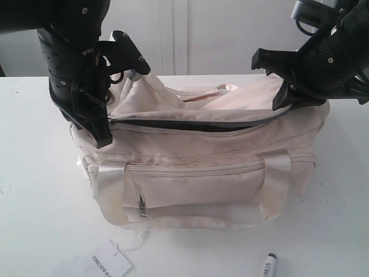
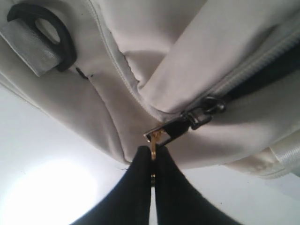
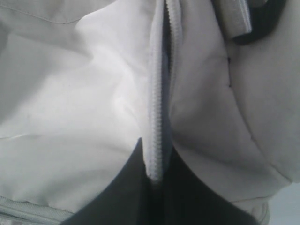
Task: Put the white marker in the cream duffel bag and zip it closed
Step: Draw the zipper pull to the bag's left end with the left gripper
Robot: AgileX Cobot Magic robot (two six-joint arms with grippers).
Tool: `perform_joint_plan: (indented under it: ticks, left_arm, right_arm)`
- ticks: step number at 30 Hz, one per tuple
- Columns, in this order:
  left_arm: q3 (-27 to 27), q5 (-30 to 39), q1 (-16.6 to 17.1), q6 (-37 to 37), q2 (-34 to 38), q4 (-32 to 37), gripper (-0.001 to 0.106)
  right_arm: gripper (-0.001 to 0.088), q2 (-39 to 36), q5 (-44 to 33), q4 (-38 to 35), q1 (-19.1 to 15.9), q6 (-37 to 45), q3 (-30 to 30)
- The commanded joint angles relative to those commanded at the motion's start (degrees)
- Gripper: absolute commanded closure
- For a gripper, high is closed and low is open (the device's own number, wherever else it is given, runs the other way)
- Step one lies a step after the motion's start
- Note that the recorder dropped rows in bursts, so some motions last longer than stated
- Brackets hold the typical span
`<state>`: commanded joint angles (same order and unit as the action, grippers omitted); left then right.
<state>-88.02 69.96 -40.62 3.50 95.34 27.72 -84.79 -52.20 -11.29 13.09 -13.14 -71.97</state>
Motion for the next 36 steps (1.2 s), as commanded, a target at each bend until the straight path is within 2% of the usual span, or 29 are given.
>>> perform_joint_plan:
  ticks: [14, 17, 19, 23, 28, 32, 36]
  left_arm:
    - [0.0, 0.0, 0.0, 0.4, 0.0, 4.4, 0.105]
    - [0.0, 0.0, 1.4, 0.4, 0.0, 3.2, 0.105]
    - [0.0, 0.0, 3.1, 1.5, 0.0, -0.6, 0.105]
    - [0.0, 0.0, 7.5, 8.2, 0.0, -18.3, 0.105]
    - [0.0, 0.0, 11.5, 12.8, 0.0, -27.7, 0.105]
    - [0.0, 0.0, 17.0, 21.2, 0.0, -42.2, 0.105]
    - [0.0, 0.0, 21.4, 25.7, 0.0, -50.4, 0.105]
  right_arm:
    - [0.0868, 0.0, 0.0, 0.0, 0.0, -0.1, 0.0]
    - [0.0868, 0.0, 0.0, 0.0, 0.0, -0.1, 0.0]
    - [0.0868, 0.0, 0.0, 0.0, 0.0, -0.1, 0.0]
    - [0.0868, 0.0, 0.0, 0.0, 0.0, -0.1, 0.0]
    - [0.0868, 0.0, 0.0, 0.0, 0.0, -0.1, 0.0]
    - [0.0868, 0.0, 0.0, 0.0, 0.0, -0.1, 0.0]
    - [0.0868, 0.0, 0.0, 0.8, 0.0, -0.1, 0.0]
